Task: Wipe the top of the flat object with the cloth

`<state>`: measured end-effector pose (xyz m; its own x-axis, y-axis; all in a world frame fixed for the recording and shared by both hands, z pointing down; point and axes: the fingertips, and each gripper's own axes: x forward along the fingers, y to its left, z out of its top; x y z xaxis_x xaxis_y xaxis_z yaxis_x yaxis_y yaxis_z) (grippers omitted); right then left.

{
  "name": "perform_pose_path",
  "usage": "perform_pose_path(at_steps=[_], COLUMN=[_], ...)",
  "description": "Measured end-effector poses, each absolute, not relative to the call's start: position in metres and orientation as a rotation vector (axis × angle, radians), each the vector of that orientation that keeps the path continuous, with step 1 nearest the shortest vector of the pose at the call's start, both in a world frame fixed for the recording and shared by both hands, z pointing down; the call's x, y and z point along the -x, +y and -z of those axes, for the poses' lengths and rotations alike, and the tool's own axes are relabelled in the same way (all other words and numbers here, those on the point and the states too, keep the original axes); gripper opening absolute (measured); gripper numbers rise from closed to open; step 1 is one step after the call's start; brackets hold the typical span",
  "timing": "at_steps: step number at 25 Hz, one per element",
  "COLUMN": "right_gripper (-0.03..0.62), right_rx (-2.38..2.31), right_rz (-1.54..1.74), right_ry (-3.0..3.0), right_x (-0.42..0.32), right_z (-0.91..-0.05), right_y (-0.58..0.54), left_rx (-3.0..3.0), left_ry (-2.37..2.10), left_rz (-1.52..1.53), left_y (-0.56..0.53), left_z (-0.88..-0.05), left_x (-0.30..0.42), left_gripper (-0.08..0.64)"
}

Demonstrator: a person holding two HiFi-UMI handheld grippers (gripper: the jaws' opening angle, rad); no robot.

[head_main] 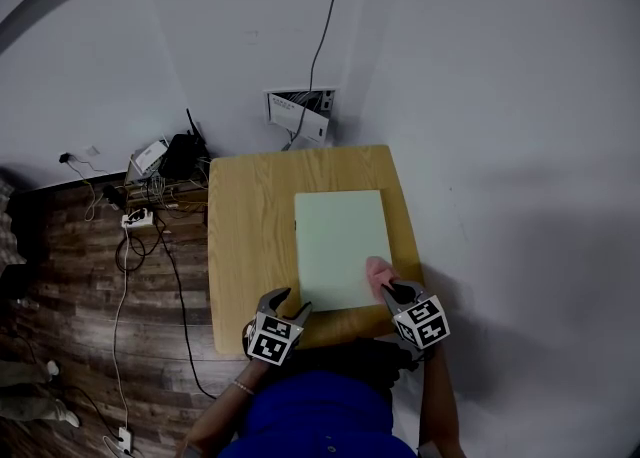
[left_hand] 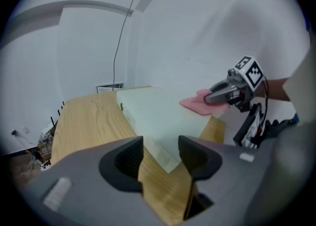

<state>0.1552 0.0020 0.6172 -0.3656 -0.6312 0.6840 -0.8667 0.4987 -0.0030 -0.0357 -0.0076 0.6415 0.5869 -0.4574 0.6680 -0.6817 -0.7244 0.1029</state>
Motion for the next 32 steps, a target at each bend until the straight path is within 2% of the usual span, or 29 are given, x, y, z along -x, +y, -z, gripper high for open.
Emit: perform_pose_path(at_steps=[14, 32], right_gripper=[0.015, 0.017], right_rx=[-1.330, -1.135], right_rz=[-0.398, -0.394], right_ry=[-2.211, -2.220], right_x=[-0.155, -0.177], right_z=[-0.568, -0.596], right_y=[-0.025, -0.058], left_rx=[-2.488, -2.346], left_ry=[-1.013, -1.213], left_rz=[-0.712, -0.622], left_y=[-0.026, -0.028], left_z=[-0.605, -0.597], left_x=[0.033, 0.011], left_gripper=[0.207, 0.190])
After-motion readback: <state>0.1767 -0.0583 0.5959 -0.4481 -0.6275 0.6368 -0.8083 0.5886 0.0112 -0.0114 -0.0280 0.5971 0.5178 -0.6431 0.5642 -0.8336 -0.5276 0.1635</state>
